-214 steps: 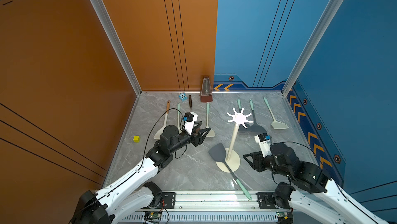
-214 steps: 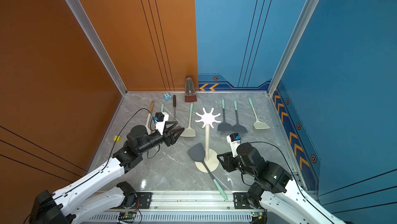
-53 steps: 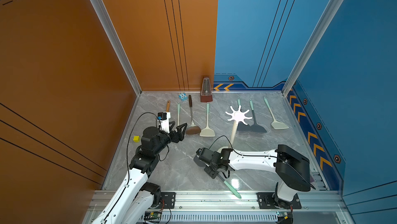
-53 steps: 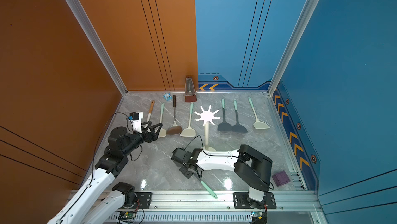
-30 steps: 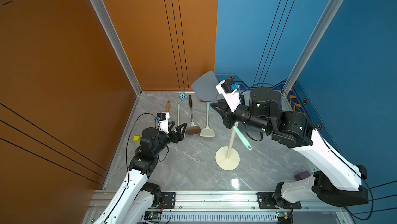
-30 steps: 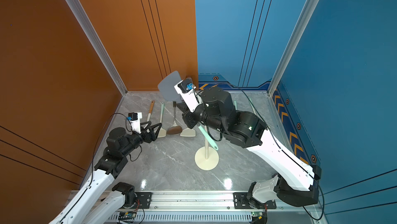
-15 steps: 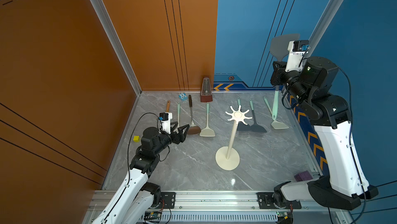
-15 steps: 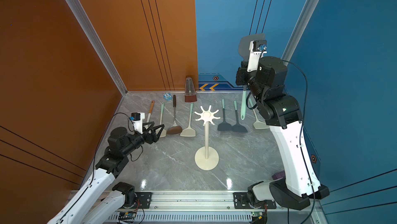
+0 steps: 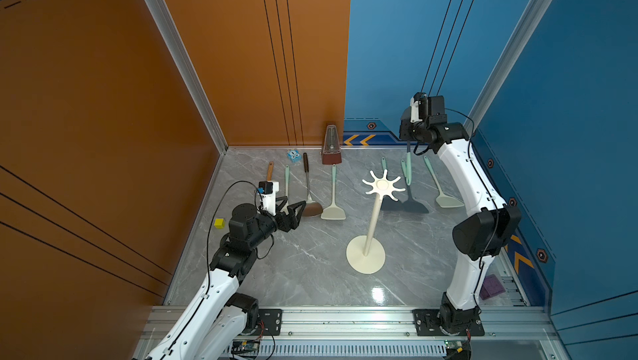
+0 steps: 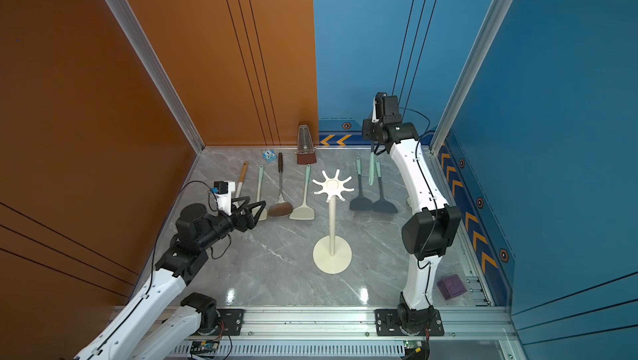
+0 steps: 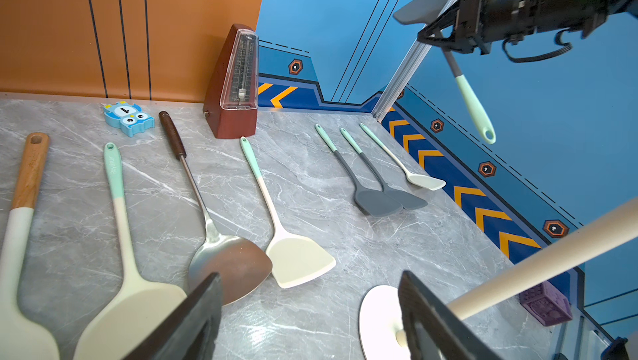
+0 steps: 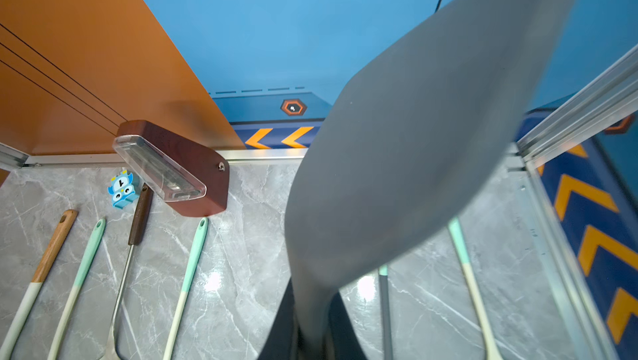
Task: Take the spatula off the kitchen utensil rack
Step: Place the spatula at the center of the board.
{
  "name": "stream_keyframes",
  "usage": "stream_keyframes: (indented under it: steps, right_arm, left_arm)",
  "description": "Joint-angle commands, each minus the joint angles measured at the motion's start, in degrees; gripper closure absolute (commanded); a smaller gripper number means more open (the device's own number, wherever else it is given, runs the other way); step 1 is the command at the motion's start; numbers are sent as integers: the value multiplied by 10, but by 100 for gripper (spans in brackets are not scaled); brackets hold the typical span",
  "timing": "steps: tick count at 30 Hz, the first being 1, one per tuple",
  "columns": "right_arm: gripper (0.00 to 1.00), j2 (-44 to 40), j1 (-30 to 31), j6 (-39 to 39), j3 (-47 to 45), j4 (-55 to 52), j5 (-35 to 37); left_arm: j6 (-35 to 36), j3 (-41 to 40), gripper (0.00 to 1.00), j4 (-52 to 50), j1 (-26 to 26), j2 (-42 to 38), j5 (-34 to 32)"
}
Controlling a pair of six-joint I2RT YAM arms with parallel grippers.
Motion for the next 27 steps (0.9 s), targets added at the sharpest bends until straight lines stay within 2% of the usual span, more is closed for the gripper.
stream_keyframes:
  steps: [1,6,14,22,27]
  right_arm:
    - [100,31,-4,41,10,34,-79]
    - [100,112,40,48,15,79,-123]
    - [100,225,106,30,44,89,-53]
    - [100,276,109,79,51,107,-40]
    - [100,295,109,103,55,100,-3]
  left_arm:
    - [8,9,19,8,-6,2,1]
    - [9,8,19,8,-9,5,-2]
    - [-1,1,19,9,-14,-2,-9]
    - [-2,-1,18,8,-23,0,2]
    - [5,1,17,8,-30,5,-4]
